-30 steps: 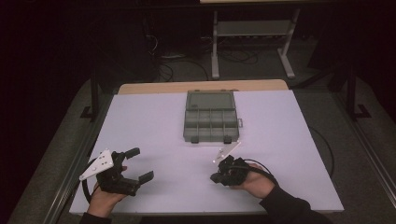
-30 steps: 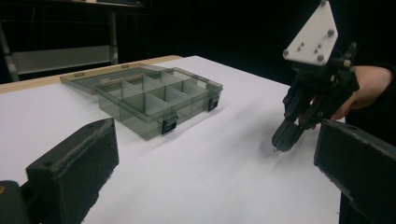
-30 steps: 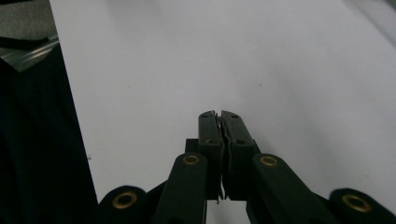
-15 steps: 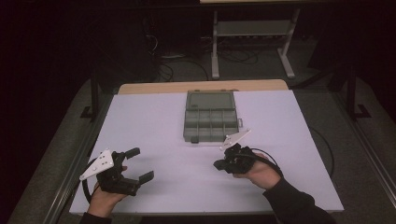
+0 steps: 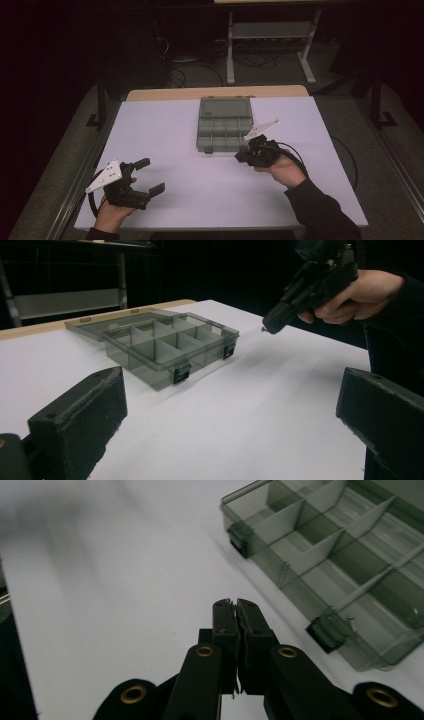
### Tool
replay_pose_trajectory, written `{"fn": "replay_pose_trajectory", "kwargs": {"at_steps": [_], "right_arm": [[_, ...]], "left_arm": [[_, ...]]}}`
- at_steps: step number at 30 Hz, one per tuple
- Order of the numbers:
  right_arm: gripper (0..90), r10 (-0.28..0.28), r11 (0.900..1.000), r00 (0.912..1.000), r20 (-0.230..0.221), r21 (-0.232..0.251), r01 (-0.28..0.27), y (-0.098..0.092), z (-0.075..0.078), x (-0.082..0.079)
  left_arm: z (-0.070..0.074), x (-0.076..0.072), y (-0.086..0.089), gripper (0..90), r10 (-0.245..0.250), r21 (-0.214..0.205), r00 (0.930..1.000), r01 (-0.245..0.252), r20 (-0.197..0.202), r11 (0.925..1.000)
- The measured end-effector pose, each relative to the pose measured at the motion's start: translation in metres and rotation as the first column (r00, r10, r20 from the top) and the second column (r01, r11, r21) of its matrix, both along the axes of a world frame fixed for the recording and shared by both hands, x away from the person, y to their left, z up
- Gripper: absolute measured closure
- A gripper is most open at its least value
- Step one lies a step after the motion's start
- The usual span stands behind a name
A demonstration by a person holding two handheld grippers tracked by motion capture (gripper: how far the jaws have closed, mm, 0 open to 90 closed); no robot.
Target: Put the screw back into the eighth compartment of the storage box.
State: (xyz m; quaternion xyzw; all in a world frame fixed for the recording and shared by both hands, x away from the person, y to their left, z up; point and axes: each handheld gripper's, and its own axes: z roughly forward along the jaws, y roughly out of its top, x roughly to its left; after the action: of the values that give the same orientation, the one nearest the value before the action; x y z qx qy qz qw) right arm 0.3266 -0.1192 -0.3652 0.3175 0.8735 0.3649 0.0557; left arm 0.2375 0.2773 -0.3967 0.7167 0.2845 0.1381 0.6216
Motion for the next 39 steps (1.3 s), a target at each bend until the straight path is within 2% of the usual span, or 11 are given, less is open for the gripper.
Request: {"fn": "replay_pose_trajectory", "kwargs": {"at_steps": [1,5,9,15,24,28,29,35,36,37,39], "right_arm": [[86.6,-0.027,0.9996,0.9996,0.001,0.002,0.027,-0.003,0.0,0.007],[86.6,-0.054,0.9985,0.9985,0.006,-0.001,0.054,-0.007,-0.002,0.016],[86.7,-0.107,0.9943,0.9943,-0.001,0.001,0.107,-0.012,-0.004,0.028],[86.6,-0.185,0.9824,0.9821,0.032,-0.018,0.186,-0.013,-0.009,0.047],[86.6,-0.229,0.9703,0.9716,0.057,-0.065,0.233,-0.01,-0.026,0.067],[86.5,-0.235,0.9689,0.9706,0.052,-0.067,0.238,-0.011,-0.029,0.071],[86.3,-0.249,0.9657,0.968,0.033,-0.068,0.251,-0.01,-0.03,0.071],[86.1,-0.264,0.9612,0.964,0.033,-0.075,0.266,-0.012,-0.036,0.077],[78.4,-0.268,0.9603,0.9627,0.037,-0.069,0.27,-0.013,-0.036,0.077],[78.4,-0.268,0.9603,0.9627,0.037,-0.069,0.27,-0.013,-0.036,0.077],[70.3,-0.254,0.9658,0.9666,0.031,-0.044,0.256,-0.013,-0.033,0.076]], "left_arm": [[0.0,0.001,-0.001,0.0,-0.002,0.002,1.0,0.002,0.002,1.0],[0.0,0.001,-0.003,0.0,-0.004,0.004,1.0,0.004,0.0,1.0],[0.001,0.002,-0.004,0.0,-0.012,0.011,0.9999,0.012,0.004,0.9999],[-0.001,0.002,-0.002,0.0,-0.01,0.004,1.0,0.01,0.002,0.9999],[-0.001,0.002,-0.001,0.0,-0.014,0.007,0.9999,0.014,0.002,0.9999],[-0.002,0.002,-0.001,0.0,-0.011,0.003,0.9999,0.011,-0.003,0.9999],[-0.002,0.002,0.0,0.0,-0.012,0.007,0.9999,0.012,-0.003,0.9999],[-0.002,0.001,0.0,0.0,-0.012,0.002,0.9999,0.012,-0.002,0.9999],[-0.002,0.001,0.0,0.0,-0.009,0.003,1.0,0.009,-0.003,1.0],[-0.002,0.001,0.0,0.0,-0.009,0.003,1.0,0.009,-0.003,1.0],[-0.002,0.001,0.0,0.0,-0.009,0.001,1.0,0.009,-0.004,1.0]]}}
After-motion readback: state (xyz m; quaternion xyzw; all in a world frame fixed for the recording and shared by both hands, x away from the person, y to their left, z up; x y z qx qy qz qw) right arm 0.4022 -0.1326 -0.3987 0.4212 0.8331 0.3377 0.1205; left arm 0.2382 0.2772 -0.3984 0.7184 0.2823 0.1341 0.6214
